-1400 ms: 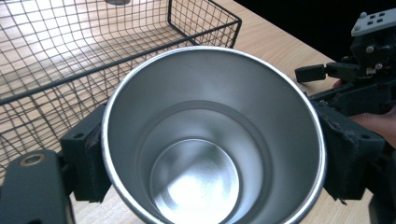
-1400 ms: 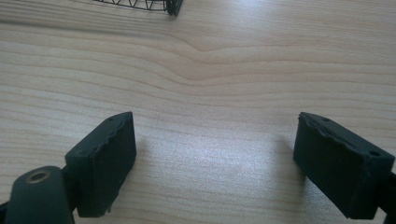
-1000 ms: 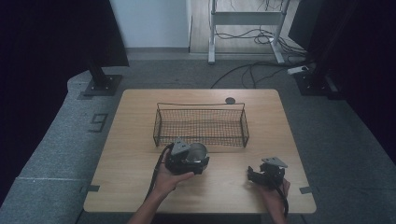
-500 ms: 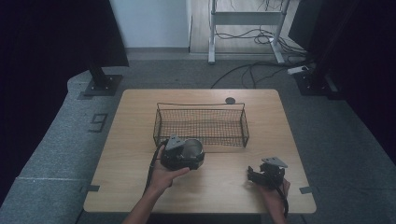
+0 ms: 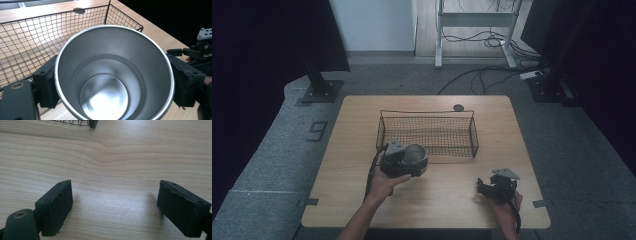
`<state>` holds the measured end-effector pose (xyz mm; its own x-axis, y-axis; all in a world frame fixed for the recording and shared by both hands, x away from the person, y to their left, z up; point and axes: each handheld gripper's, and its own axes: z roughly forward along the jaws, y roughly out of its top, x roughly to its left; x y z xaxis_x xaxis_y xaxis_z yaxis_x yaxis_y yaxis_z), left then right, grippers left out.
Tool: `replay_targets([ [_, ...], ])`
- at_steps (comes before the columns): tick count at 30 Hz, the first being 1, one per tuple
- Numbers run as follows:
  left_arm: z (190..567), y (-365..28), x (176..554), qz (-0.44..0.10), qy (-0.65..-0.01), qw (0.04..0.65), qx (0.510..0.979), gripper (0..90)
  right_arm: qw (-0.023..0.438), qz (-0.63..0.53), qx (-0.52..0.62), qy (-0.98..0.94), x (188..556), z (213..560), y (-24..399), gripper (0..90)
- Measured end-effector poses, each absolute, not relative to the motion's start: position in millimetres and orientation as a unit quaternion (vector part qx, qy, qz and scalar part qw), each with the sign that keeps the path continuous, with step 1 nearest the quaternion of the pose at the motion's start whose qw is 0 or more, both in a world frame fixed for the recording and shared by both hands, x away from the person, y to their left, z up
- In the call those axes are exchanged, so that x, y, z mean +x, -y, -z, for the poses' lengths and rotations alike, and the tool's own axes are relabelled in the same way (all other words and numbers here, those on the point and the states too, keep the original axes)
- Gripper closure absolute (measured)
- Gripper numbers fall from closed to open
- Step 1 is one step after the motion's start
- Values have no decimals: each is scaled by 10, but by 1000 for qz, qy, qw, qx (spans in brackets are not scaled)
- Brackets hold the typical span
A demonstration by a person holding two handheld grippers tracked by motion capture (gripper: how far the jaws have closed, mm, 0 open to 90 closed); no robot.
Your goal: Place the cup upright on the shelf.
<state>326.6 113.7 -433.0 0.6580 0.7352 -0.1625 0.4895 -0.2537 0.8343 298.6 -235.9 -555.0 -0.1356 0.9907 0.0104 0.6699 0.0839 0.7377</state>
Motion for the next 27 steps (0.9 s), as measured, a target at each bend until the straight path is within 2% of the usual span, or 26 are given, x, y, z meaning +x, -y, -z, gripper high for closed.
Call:
replay_targets([
  [27, 4165, -1209, 3445, -128, -398, 468, 779, 146, 262, -307, 603, -689, 2986, 5550, 2360, 130],
])
